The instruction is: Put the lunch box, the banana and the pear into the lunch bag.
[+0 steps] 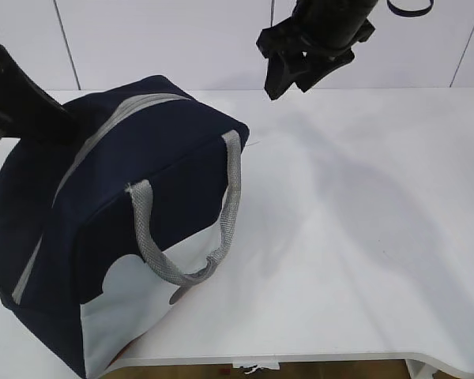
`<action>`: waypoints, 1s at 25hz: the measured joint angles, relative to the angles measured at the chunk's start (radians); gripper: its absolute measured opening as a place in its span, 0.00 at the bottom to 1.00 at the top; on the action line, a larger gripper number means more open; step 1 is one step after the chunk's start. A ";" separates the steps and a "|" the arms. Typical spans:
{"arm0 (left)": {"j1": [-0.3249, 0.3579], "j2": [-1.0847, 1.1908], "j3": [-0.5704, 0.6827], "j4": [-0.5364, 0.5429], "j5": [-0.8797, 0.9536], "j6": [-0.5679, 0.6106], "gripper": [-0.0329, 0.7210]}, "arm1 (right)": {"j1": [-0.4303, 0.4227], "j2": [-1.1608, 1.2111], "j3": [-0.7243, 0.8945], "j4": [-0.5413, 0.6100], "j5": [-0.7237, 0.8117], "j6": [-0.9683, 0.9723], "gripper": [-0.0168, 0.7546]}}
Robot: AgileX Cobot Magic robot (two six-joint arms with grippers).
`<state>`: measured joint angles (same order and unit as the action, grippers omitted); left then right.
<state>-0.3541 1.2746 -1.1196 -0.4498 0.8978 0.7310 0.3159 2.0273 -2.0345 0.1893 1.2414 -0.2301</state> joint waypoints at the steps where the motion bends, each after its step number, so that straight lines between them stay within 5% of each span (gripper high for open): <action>1: 0.000 0.000 0.000 0.000 0.000 -0.006 0.15 | 0.000 -0.004 0.000 -0.005 0.002 0.004 0.55; 6: 0.000 0.000 0.000 0.000 -0.004 -0.039 0.26 | 0.000 -0.062 0.000 -0.026 0.006 0.035 0.55; 14: 0.000 0.000 0.000 -0.002 -0.029 -0.082 0.57 | 0.000 -0.157 0.000 -0.026 0.011 0.055 0.55; 25: 0.000 -0.020 0.000 -0.003 -0.041 -0.100 0.61 | 0.000 -0.259 0.104 -0.033 0.013 0.069 0.55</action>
<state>-0.3541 1.2542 -1.1196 -0.4523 0.8565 0.6308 0.3159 1.7681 -1.9300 0.1565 1.2548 -0.1609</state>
